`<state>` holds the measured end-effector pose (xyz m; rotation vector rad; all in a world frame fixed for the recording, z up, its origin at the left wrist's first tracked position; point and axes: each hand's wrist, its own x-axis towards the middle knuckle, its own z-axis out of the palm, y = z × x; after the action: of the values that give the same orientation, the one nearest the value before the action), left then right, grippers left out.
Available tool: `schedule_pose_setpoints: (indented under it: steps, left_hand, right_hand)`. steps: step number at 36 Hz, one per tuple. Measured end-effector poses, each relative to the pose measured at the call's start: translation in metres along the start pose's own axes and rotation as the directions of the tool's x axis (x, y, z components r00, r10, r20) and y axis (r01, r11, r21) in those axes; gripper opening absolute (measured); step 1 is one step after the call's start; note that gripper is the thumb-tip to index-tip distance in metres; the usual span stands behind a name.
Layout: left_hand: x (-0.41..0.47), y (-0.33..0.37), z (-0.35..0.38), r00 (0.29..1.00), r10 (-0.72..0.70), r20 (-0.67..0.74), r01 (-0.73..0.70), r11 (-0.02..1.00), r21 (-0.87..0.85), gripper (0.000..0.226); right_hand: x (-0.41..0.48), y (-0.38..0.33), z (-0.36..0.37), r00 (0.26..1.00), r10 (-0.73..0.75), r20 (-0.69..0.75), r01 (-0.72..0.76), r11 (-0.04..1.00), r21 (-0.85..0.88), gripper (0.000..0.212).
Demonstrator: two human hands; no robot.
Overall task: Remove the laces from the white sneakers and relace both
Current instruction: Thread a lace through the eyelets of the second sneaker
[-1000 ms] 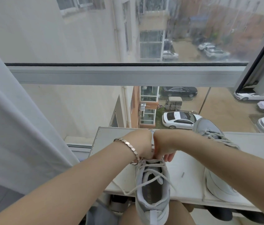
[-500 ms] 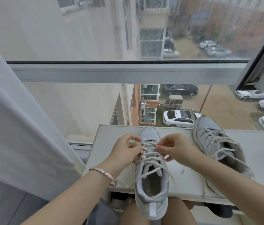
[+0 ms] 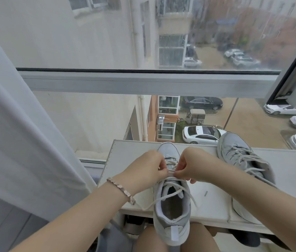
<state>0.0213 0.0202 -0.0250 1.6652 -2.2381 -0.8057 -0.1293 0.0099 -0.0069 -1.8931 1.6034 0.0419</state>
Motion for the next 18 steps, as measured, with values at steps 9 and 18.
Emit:
schedule_pose_setpoints:
  steps: [9, 18]
  left_hand:
    - [-0.015, -0.009, 0.023, 0.976, 0.039, -0.216, -0.069, 0.988, -0.135, 0.010]
    - [-0.016, -0.019, 0.025, 0.967, -0.039, -0.251, -0.028, 0.966, -0.256, 0.012]
  right_hand:
    - [0.000, -0.003, 0.005, 0.998, -0.006, -0.056, 0.002, 0.997, -0.078, 0.023]
    - [-0.005, 0.014, 0.011, 0.984, -0.108, -0.142, 0.125, 0.985, 0.118, 0.024]
